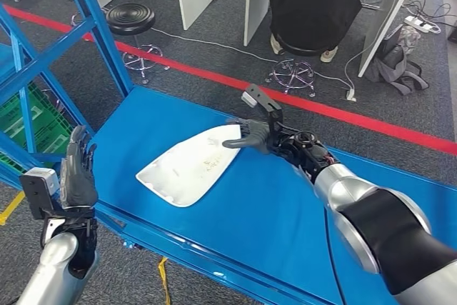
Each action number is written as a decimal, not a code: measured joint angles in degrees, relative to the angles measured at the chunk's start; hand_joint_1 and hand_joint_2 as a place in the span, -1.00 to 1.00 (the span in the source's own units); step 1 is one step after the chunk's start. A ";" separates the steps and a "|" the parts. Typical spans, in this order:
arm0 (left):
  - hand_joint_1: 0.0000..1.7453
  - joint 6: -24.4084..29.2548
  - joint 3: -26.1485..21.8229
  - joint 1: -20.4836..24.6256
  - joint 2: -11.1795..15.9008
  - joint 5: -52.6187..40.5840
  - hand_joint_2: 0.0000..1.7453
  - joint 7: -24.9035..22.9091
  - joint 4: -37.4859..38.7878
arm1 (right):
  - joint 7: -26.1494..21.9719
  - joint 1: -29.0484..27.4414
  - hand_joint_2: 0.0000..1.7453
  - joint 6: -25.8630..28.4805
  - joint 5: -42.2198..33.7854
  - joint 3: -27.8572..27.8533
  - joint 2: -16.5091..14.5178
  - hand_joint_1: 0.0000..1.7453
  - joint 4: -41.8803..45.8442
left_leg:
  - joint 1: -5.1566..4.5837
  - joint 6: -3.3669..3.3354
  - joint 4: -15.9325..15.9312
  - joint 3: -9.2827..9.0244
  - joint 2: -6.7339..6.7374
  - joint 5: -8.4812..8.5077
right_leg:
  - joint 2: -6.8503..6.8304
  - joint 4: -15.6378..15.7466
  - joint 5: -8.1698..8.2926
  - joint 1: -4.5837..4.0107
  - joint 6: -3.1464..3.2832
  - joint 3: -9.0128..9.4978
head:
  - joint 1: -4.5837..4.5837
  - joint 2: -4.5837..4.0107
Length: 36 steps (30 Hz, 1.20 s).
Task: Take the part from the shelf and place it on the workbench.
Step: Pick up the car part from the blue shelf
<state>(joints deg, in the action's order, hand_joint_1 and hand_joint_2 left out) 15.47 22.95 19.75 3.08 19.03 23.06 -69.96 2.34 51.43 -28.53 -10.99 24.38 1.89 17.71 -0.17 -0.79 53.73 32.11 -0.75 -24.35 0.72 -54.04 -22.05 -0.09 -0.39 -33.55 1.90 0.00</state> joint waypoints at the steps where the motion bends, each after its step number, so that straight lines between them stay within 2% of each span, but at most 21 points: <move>1: -1.00 0.00 0.00 -0.02 0.00 -0.01 -1.00 0.00 0.00 | 0.08 -0.01 1.00 0.21 0.03 0.13 -0.10 -1.00 -0.02 | 0.00 0.00 0.00 0.00 0.00 0.00 | -0.01 0.00 0.00 0.00 0.00 0.00 | -0.01 0.00; 23: -1.00 -0.22 0.00 -0.07 -0.02 -0.34 -1.00 -0.05 0.00 | 3.96 -0.10 1.00 6.16 4.18 2.58 -0.36 -1.00 -0.40 | -0.01 0.00 0.00 -0.04 0.01 0.00 | 0.00 0.00 0.00 0.00 0.00 0.02 | -0.03 0.00; 36: -1.00 -0.04 0.00 -0.07 -0.17 -0.43 -1.00 -0.19 0.00 | 4.32 -0.39 1.00 6.56 5.07 4.10 -0.38 -1.00 -0.52 | -0.01 0.00 0.00 -0.12 0.03 0.00 | 0.02 0.00 0.00 -0.01 0.00 0.09 | -0.04 0.00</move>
<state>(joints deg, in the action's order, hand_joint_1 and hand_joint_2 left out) 15.43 22.95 19.68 2.91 18.60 22.87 -69.96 6.67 51.04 -21.97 -5.92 28.48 1.51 17.18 -0.18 -0.79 53.73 31.99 -0.72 -24.35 0.74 -54.03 -22.05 -0.10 -0.39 -33.46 1.86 0.00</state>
